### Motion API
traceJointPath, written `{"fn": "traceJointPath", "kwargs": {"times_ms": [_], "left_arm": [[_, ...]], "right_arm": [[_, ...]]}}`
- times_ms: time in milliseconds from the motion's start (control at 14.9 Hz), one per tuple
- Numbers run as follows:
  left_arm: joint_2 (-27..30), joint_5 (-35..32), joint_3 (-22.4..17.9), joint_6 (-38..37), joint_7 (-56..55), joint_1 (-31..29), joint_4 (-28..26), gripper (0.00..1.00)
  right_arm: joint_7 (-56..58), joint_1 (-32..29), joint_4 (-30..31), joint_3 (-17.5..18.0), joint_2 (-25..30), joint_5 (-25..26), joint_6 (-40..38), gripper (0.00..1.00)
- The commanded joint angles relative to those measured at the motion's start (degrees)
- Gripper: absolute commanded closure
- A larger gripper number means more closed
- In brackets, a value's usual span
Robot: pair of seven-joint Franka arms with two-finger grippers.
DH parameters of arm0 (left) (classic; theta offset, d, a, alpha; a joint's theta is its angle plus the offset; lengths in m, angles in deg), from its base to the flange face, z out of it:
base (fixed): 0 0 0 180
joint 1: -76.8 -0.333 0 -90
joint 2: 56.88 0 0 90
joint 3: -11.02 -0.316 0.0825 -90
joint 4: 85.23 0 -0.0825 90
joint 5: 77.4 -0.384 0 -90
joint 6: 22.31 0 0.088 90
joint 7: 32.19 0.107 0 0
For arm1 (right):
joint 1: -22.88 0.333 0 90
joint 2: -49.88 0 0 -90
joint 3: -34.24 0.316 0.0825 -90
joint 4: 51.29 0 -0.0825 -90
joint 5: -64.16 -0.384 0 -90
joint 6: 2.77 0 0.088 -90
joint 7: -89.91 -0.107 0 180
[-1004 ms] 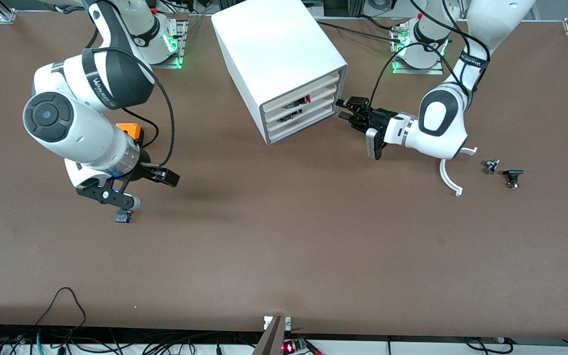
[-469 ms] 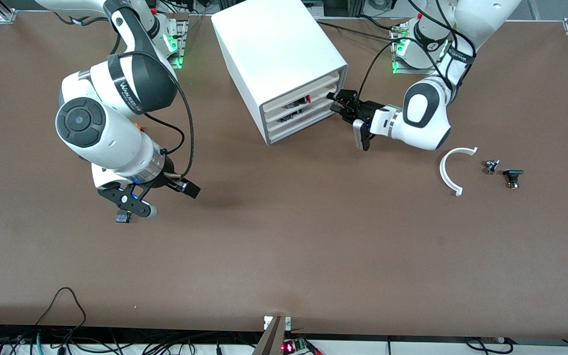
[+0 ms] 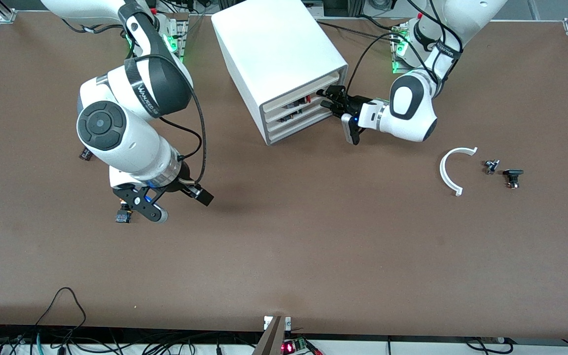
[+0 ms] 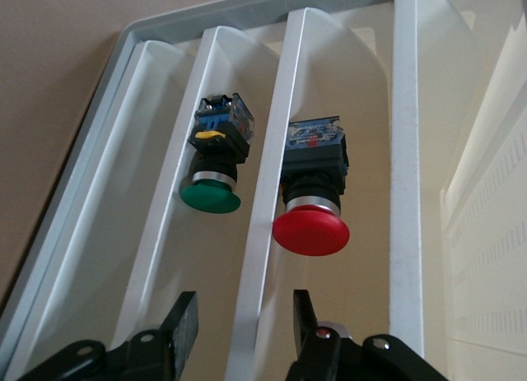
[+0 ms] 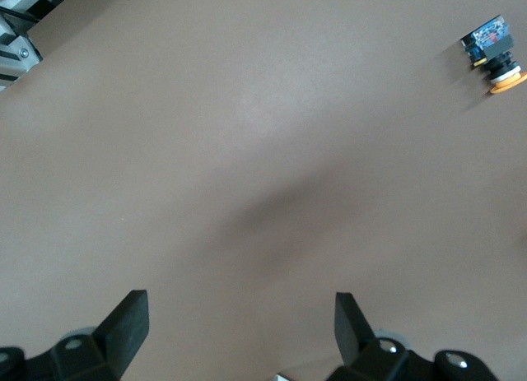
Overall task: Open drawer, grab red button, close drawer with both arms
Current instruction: 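Pull the drawer open with the left gripper while the right gripper approaches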
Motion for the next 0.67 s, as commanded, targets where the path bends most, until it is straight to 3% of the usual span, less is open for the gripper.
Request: {"fn": "traceJointPath", "kwargs": {"times_ms": [0, 603], "left_arm": [[1.82, 1.96, 0.2, 0.64, 1.64, 0.02, -1.5, 1.0], [1.9, 1.08, 0.03, 0.64, 1.64, -0.15, -0.62, 1.0]], "right_arm": [[-3.03, 0.56, -3.69, -0.17, -2.03, -0.8, -1.62, 0.0], [-8.48, 2.32, -6.85, -0.17, -4.23, -1.07, -0.57, 0.0]]}}
